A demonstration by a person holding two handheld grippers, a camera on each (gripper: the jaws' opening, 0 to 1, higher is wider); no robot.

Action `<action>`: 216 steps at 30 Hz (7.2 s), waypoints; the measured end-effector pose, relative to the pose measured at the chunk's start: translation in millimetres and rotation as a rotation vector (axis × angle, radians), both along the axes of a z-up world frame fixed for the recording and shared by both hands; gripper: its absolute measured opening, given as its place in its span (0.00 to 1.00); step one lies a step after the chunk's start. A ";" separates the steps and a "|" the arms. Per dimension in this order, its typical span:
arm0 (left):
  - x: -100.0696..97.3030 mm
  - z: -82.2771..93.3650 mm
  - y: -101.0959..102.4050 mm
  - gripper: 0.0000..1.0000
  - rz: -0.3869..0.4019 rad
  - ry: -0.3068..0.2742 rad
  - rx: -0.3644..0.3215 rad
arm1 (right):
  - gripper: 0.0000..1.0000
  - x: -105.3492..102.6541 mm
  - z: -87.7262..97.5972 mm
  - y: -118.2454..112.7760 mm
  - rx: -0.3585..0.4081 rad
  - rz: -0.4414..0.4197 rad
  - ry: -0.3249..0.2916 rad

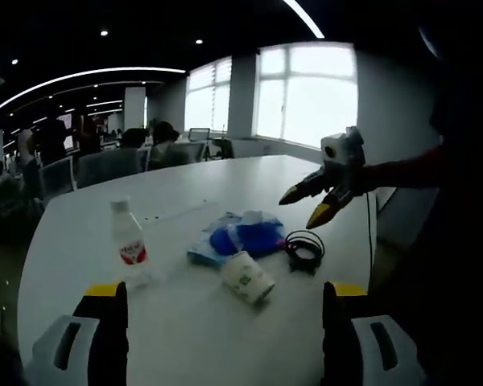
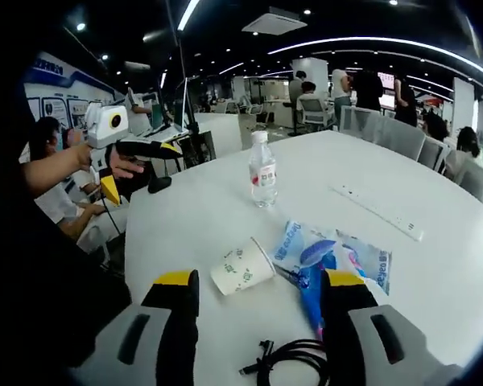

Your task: Arrange the tabletop items into an orderly group along one side of the table until the central work area is clear of visible clutter.

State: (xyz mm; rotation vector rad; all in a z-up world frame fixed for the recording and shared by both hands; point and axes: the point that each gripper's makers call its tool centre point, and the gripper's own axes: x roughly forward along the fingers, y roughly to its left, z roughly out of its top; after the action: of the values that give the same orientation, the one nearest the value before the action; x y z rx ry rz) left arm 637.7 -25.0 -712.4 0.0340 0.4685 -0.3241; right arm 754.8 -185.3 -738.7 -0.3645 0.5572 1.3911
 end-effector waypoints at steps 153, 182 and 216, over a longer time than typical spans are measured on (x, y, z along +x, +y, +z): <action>-1.9 6.4 14.9 0.98 0.003 -0.009 -0.046 | 0.00 41.0 15.9 148.8 -0.106 0.332 -0.193; 28.2 -1.2 13.4 0.97 -0.021 0.006 -0.069 | 0.00 78.3 -19.5 188.3 -0.121 0.286 -0.259; 31.6 -10.4 14.6 0.95 -0.029 0.021 -0.084 | 0.00 52.4 -62.9 194.8 -0.229 0.406 -0.348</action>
State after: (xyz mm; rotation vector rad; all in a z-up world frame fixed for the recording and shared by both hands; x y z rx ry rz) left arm 669.3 -10.4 -722.8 -0.0443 0.4756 -0.3721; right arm 807.2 9.5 -801.6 -0.9265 0.3642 1.6069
